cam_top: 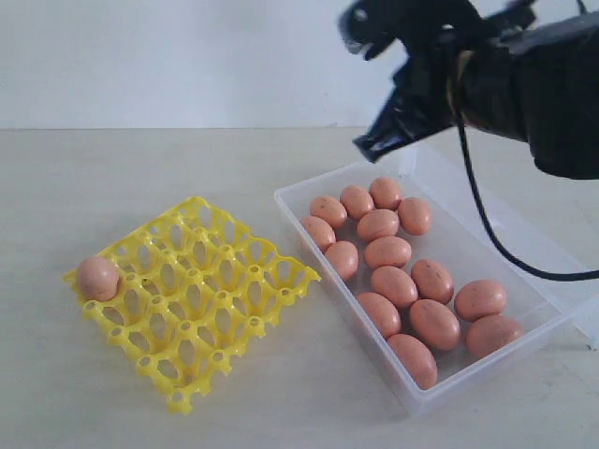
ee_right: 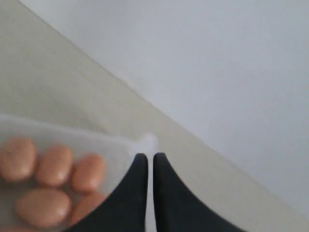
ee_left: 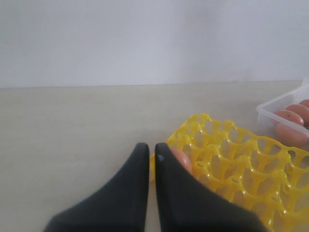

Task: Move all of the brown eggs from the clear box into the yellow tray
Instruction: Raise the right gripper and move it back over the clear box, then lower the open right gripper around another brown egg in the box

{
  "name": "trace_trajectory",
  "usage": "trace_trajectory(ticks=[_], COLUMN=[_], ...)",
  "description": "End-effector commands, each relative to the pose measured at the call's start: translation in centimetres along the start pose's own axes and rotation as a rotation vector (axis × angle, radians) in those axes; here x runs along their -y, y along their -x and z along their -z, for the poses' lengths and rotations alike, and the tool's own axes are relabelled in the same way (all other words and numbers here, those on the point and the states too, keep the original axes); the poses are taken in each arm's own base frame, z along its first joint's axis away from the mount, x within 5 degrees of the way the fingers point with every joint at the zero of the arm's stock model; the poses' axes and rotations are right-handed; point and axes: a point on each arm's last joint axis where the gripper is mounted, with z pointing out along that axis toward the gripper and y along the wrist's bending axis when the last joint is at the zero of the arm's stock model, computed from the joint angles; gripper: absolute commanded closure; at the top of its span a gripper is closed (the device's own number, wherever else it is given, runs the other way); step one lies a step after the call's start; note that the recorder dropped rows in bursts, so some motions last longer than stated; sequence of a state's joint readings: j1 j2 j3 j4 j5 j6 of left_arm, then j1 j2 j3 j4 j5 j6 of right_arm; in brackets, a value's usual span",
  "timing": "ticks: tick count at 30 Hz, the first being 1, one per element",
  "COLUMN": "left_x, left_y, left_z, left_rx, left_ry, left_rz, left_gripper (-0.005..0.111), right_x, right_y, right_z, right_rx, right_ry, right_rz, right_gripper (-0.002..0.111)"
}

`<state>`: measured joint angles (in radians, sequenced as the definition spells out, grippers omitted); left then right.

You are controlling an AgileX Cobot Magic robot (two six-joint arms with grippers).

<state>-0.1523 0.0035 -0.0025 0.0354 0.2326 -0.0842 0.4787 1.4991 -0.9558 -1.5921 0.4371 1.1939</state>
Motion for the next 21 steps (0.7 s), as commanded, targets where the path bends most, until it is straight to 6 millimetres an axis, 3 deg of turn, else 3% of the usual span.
trace_trajectory(ticks=[1,5,9,12,14,17,21], left_x=[0.0,0.0,0.0,0.0,0.0,0.0,0.0], left_y=[0.0,0.0,0.0,0.0,0.0,0.0,0.0], left_z=[0.0,0.0,0.0,0.0,0.0,0.0,0.0], left_rx=[0.008,0.008,0.008,0.008,0.008,0.008,0.008], left_ry=[0.001,0.001,0.001,0.001,0.001,0.001,0.001], left_rz=[0.003,0.003,0.003,0.003,0.003,0.003,0.003], left_gripper=[0.103,0.103,0.103,0.103,0.103,0.103,0.103], right_x=[2.0,2.5,3.5,3.1,2.4,2.0,1.2], right_y=[-5.1,-5.9,-5.2,-4.9,-5.4,-6.1,-7.3], right_z=[-2.5,-4.5,-7.5,-10.2,-11.6,-12.5,-13.5], right_rx=[-0.423,-0.601,-0.783,-0.758,-0.756,-0.762,-0.799], right_ry=[0.085,0.355,0.695,0.734,0.766,0.755,0.758], right_rz=[-0.176,-0.278,-0.361,-0.359,-0.367,-0.367,-0.379], right_gripper=[0.108,0.108,0.108,0.105,0.081,0.06,0.056])
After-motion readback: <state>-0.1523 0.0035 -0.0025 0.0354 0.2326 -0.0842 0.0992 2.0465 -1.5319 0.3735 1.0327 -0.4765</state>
